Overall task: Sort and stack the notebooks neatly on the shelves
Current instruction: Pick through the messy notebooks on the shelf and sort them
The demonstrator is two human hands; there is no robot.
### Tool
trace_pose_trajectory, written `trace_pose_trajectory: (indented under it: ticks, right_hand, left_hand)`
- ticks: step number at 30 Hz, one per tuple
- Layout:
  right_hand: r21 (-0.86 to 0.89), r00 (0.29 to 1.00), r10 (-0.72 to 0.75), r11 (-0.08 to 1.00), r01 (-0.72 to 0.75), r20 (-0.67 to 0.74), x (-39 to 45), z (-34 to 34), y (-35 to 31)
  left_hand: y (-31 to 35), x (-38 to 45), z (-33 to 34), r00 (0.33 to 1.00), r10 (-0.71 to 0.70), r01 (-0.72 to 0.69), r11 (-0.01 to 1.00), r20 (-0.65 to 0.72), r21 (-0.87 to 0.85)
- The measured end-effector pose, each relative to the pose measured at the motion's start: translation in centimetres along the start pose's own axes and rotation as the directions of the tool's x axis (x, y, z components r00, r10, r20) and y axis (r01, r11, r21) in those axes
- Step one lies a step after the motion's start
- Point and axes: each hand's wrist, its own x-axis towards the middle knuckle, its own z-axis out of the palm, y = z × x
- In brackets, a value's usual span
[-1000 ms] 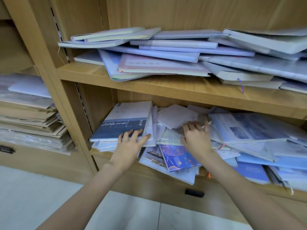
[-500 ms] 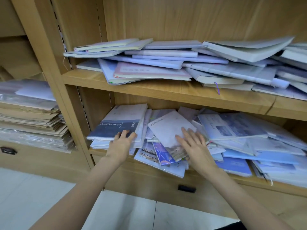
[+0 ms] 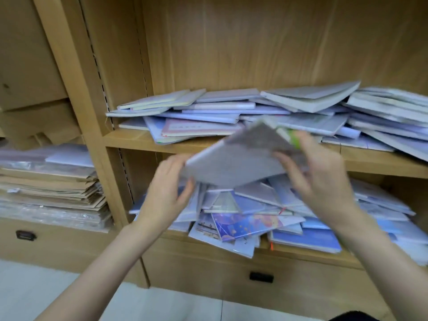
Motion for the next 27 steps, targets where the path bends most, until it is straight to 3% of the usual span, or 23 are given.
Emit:
trace_pose_trajectory:
  ticks: [2, 4, 6, 9, 11, 12, 14, 15, 16, 18, 19, 21, 24, 27]
  right_hand:
    - [0.039, 0.986, 0.018, 0.999, -0.011, -0.166, 3.4, -2.2, -0.7]
    - [0.058, 0.950, -0.024, 0.997, 0.044, -0.310, 7.0, -3.0, -1.1]
    - [0.003, 0.920, -0.067, 0.997, 0.074, -0.386, 10.5, -1.9, -0.7]
    - [-0.227, 0.921, -0.133, 0.973, 0.051, -0.365, 14.7, 3.1, 1.6]
    - [-0.413, 0.967, -0.167, 0.908, 0.074, -0.193, 15.6, 7.1, 3.4]
    - [-0.469, 0.994, -0.109, 0.877, 0.106, 0.022, 15.2, 9.1, 4.2]
    - [-0.466, 0.913, 0.095, 0.878, 0.112, 0.397, 13.4, 11.9, 5.5]
    - [-0.431, 0.866, 0.152, 0.899, 0.079, 0.477, 12.5, 12.1, 5.6]
    - [-0.377, 0.874, 0.132, 0.924, 0.061, 0.467, 11.5, 11.8, 5.5]
    - [-0.201, 0.968, -0.017, 0.977, 0.070, 0.250, 8.6, 10.0, 4.6]
    - [-0.100, 0.989, -0.052, 0.993, 0.066, 0.139, 6.7, 8.6, 4.1]
    - [0.030, 0.993, -0.085, 0.996, 0.083, 0.083, 1.5, 6.4, 3.6]
    - [-0.032, 0.970, -0.117, 0.991, 0.127, 0.212, -6.3, 5.9, 5.0]
    - [-0.135, 0.864, -0.022, 0.985, 0.103, 0.503, -12.9, 8.2, 8.7]
  left_hand:
    - [0.8, 2.0, -2.0, 0.988, -0.003, -0.002, 0.999, -0.156, -0.032]
    - [1.1, 4.2, -3.0, 0.977, -0.002, -0.003, 1.000, -0.214, -0.023]
    - [0.8, 6.3, -2.9, 0.979, -0.032, 0.037, 0.999, -0.202, 0.021]
    - [-0.2, 7.9, -1.0, 0.992, -0.095, 0.108, 0.982, -0.088, 0.155]
    - [-1.2, 7.7, 0.2, 0.995, -0.103, 0.099, 0.952, -0.002, 0.288]
    - [-1.7, 7.4, 0.7, 0.996, -0.080, 0.065, 0.938, 0.028, 0.340]
    - [-2.4, 6.7, 1.0, 0.999, -0.006, -0.016, 0.916, 0.054, 0.401]
    - [-2.5, 6.2, 1.0, 0.999, 0.029, -0.044, 0.907, 0.043, 0.419]
    - [-2.6, 5.5, 1.0, 0.998, 0.066, -0.068, 0.902, 0.021, 0.427]
    - [-2.5, 3.5, 1.4, 0.992, 0.122, -0.098, 0.921, -0.039, 0.378]
    - [-2.3, 2.2, 1.9, 0.989, 0.134, -0.108, 0.936, -0.055, 0.336]
    - [-2.6, -0.8, 4.0, 0.991, 0.130, -0.120, 0.956, -0.021, 0.268]
    - [-4.0, -4.6, 8.3, 0.985, 0.014, -0.052, 0.974, 0.171, 0.219]
    - [-4.7, -6.9, 12.0, 0.915, -0.033, -0.047, 0.981, 0.401, 0.187]
